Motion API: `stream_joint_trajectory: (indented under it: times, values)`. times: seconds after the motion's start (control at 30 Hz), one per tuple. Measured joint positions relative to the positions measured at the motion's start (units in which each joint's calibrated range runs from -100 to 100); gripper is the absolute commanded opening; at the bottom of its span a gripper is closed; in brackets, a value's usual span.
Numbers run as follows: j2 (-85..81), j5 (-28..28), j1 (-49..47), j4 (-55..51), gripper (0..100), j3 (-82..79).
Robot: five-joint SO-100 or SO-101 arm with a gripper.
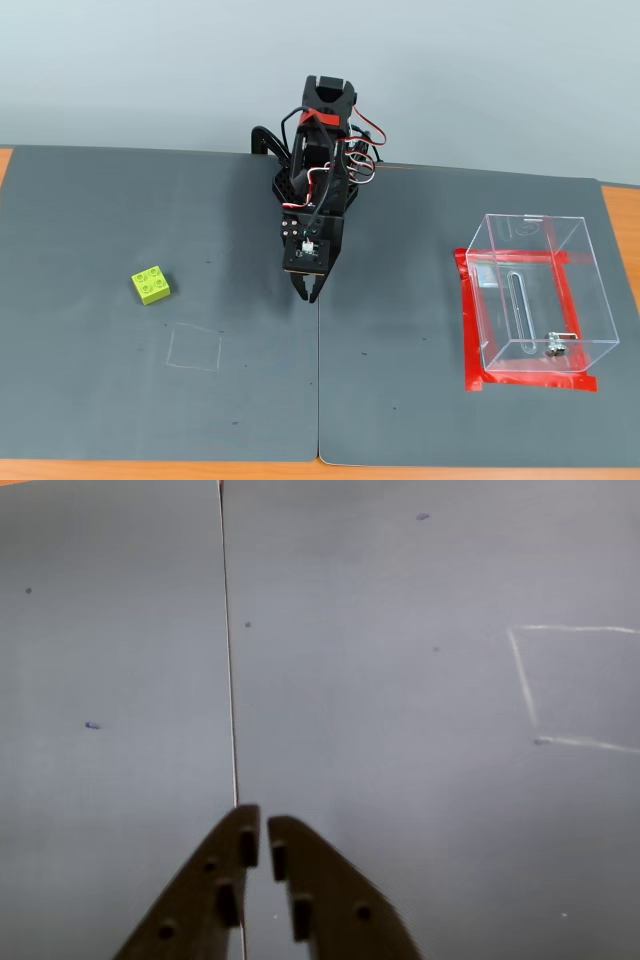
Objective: Pick the green lego block and place it into the transparent box
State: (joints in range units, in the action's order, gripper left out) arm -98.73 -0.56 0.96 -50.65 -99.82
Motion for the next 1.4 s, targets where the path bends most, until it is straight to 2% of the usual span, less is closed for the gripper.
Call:
stream_joint_trajectory:
  times: [0.47, 0.77, 0.87, 1.03, 1.4]
  values:
    - [0.93, -0.05, -0.37, -0.69, 2, 1.80]
    - [15.72, -0.05, -0.15, -4.42, 2, 13.83]
    - [19.20, -0.05, -0.37, -4.77, 6, 17.06]
    - [23.28, -0.05, 0.22, -4.77, 19, 21.28]
    - [24.47, 0.00, 14.22, -13.18, 22, 31.34]
